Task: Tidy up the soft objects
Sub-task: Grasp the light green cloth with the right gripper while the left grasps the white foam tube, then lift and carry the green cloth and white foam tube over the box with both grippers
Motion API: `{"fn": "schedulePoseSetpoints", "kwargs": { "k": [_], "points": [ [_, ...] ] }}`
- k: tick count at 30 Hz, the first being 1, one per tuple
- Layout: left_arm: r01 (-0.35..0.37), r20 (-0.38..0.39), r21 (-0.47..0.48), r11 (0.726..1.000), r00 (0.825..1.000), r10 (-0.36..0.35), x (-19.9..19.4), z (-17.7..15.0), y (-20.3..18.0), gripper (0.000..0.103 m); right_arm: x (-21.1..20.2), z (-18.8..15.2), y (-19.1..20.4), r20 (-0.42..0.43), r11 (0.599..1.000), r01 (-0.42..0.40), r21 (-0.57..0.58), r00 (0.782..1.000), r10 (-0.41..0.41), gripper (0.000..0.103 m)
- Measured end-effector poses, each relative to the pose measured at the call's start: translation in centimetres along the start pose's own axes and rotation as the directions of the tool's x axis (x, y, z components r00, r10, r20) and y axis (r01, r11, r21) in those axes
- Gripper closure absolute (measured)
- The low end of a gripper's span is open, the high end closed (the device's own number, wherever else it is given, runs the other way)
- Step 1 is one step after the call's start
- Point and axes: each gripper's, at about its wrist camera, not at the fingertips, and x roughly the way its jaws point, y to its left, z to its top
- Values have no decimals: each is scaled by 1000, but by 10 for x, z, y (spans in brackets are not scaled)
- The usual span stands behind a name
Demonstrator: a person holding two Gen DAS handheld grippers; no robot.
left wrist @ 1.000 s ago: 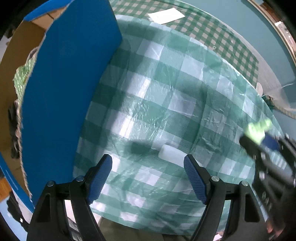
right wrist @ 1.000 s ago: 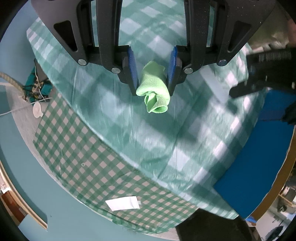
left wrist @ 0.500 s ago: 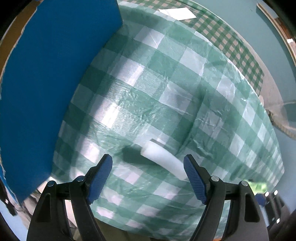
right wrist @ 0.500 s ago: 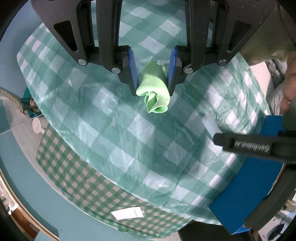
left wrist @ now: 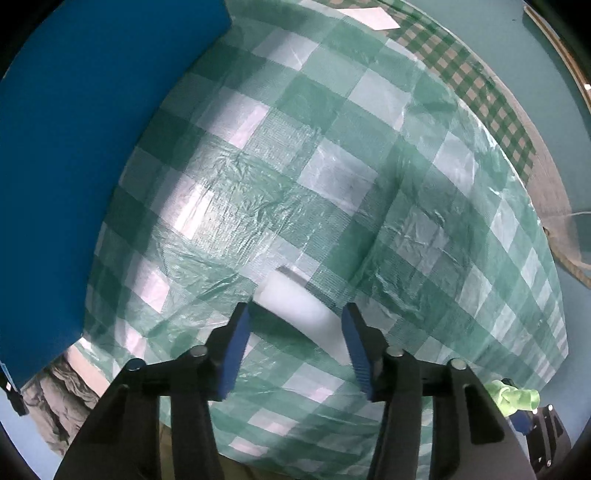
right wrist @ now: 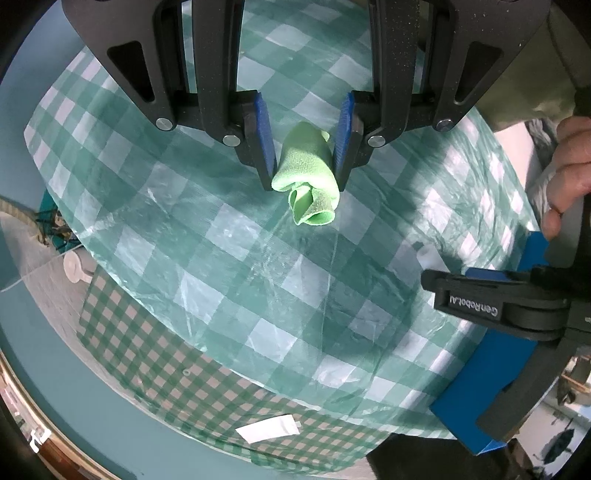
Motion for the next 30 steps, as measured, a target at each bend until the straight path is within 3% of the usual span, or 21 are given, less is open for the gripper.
{"fn": "schedulePoseSetpoints", "kwargs": {
  "k": [10,13,19,30],
  "points": [
    [15,14,115,993,1000,-17,-5,-7,-10,86,-6,0,2,16,1000,-4,5,1000,4,74],
    [23,14,144,989,1000,-26,-8,-9,-9,89,-8,0,5,19,1000,-5,9,1000,5,74],
    [17,31,216,976,999,-24,-22,-18,6,90,-14,-2,12,27,1000,-8,18,1000,7,74],
    [-75,136,399,914,990,22,-60,-34,22,90,-30,-3,33,34,1000,9,22,999,-10,74]
  ]
}}
